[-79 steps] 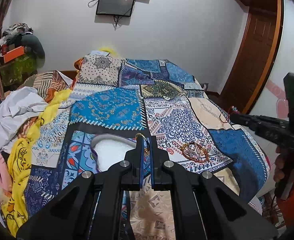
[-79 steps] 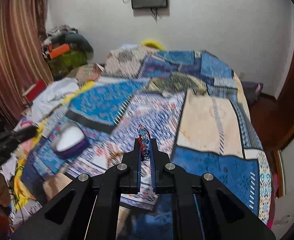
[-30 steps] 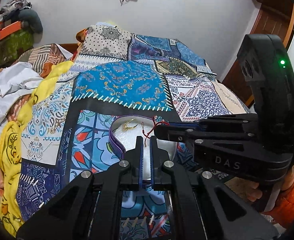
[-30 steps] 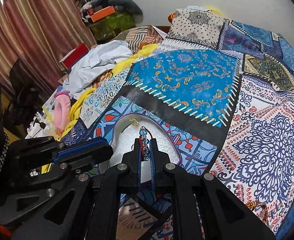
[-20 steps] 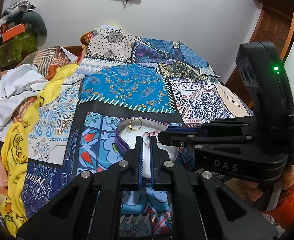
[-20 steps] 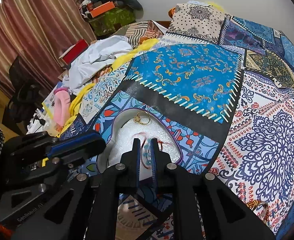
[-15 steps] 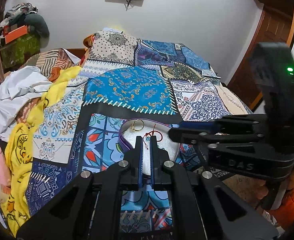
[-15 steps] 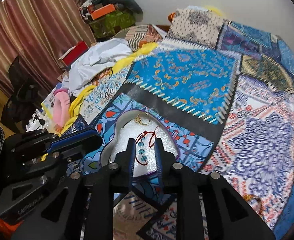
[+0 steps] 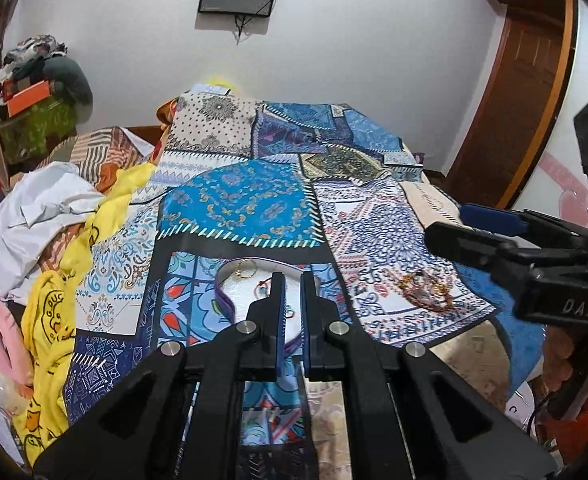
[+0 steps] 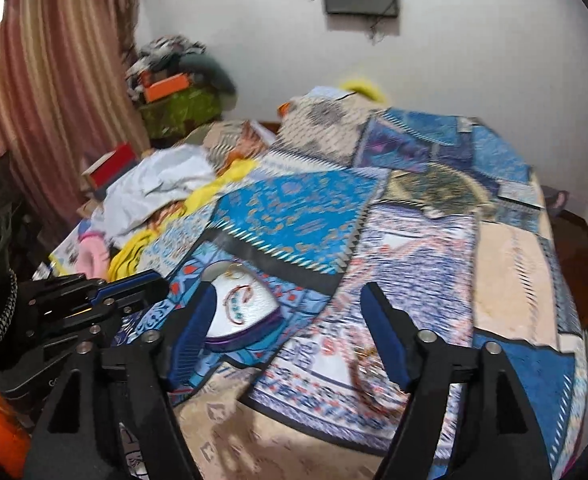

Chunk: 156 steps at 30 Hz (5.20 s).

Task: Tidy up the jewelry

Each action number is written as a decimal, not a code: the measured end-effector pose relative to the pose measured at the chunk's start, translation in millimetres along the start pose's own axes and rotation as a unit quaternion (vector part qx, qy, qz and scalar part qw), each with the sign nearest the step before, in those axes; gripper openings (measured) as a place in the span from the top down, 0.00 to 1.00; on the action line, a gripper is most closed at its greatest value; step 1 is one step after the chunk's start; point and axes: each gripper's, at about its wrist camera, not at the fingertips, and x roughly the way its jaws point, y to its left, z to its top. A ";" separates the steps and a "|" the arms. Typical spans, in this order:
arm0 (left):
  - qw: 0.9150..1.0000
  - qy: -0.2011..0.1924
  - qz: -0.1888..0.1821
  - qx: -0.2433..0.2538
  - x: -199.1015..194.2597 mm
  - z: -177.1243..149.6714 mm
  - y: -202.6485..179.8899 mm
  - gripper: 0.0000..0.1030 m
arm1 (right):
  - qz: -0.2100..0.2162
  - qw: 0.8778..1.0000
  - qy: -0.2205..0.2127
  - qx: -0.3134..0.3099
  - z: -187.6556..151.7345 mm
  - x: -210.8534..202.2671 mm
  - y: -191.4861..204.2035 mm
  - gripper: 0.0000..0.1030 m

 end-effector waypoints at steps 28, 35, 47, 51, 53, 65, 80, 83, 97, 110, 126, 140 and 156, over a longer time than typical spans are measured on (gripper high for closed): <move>0.994 0.070 -0.061 0.058 53.5 -7.9 -86.6 0.86 | -0.110 0.992 0.032 0.061 -56.4 -36.3 -96.2 0.28; 0.991 0.091 -0.077 0.061 75.9 -9.0 -96.4 0.80 | -0.083 0.993 0.050 0.063 -65.2 -20.3 -108.1 0.32; 0.985 0.110 -0.105 0.079 102.5 -9.4 -114.3 0.80 | -0.008 0.995 0.072 0.066 -68.4 1.3 -113.8 0.70; 0.985 0.111 -0.107 0.082 109.4 -8.2 -117.2 0.80 | 0.006 0.995 0.079 0.055 -67.8 9.9 -109.3 0.77; 0.985 0.114 -0.107 0.080 113.5 -8.0 -116.9 0.80 | 0.012 0.995 0.086 0.051 -67.9 15.7 -108.3 0.81; 0.985 0.117 -0.107 0.073 125.3 -9.7 -114.4 0.80 | 0.015 0.995 0.094 0.040 -67.4 30.6 -107.2 0.90; 0.987 0.098 -0.101 0.075 110.9 -7.2 -113.3 0.88 | -0.018 0.996 0.063 0.068 -58.2 10.9 -121.2 0.91; 0.988 0.092 -0.101 0.076 105.9 -5.2 -114.6 0.88 | -0.027 0.996 0.055 0.070 -55.6 4.0 -123.7 0.91; 0.991 0.047 -0.101 0.071 66.3 8.6 -112.7 0.88 | -0.036 0.998 0.003 0.057 -36.1 -32.7 -107.4 0.91; 0.994 0.035 -0.092 0.054 43.8 5.1 -95.6 0.88 | -0.031 0.998 0.013 0.057 -47.0 -39.2 -95.5 0.91; 0.999 -0.015 -0.047 0.023 4.2 13.8 -39.4 0.88 | 0.015 0.999 -0.028 0.031 -11.3 -36.1 -39.6 0.91; 1.000 -0.020 -0.007 -0.009 -8.8 2.1 12.3 0.88 | 0.066 0.998 -0.018 0.001 6.0 -3.9 12.6 0.91; 0.999 0.023 -0.013 -0.017 34.1 -10.9 29.1 0.88 | 0.089 0.996 0.030 -0.002 8.7 52.4 30.7 0.91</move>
